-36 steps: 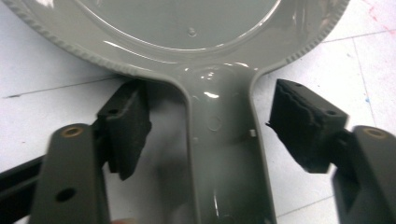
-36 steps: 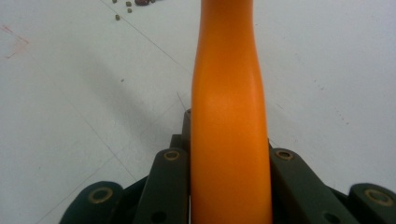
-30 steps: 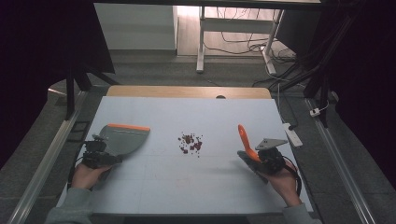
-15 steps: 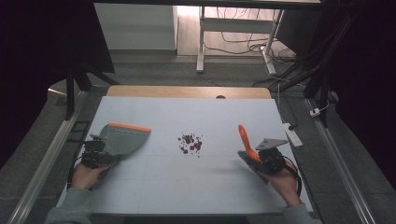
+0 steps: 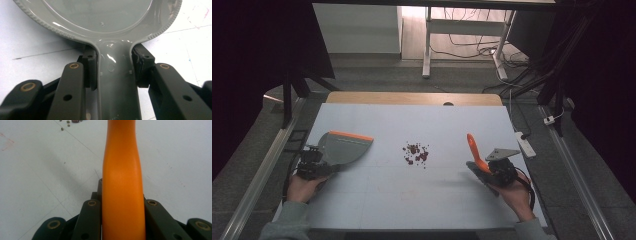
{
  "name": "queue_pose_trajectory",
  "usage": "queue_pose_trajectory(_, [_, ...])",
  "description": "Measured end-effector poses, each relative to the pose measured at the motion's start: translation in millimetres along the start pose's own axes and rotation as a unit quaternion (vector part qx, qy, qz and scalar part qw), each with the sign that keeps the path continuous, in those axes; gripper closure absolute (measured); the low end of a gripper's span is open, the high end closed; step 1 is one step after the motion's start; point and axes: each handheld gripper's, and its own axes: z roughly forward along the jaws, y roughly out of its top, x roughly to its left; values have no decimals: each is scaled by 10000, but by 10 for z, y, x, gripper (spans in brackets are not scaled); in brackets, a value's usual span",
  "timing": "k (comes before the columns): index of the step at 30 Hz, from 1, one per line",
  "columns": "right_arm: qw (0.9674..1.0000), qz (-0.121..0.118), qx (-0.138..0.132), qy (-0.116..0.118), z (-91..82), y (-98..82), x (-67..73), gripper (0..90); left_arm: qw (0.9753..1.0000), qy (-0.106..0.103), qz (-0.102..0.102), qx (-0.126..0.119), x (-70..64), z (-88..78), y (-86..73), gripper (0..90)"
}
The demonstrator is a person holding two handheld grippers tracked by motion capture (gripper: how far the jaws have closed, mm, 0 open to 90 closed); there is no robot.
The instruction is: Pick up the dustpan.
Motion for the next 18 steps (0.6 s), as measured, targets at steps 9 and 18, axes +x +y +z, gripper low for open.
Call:
queue_pose_trajectory(9, [10000,-11,-20,-23,-6,7,3,770,9996,-115,145,-216,28,-55,-13,616])
queue_pose_trajectory(18, [9999,31,-105,-24,-33,28,-2,770,9977,-240,375,-516,14,-137,-23,616])
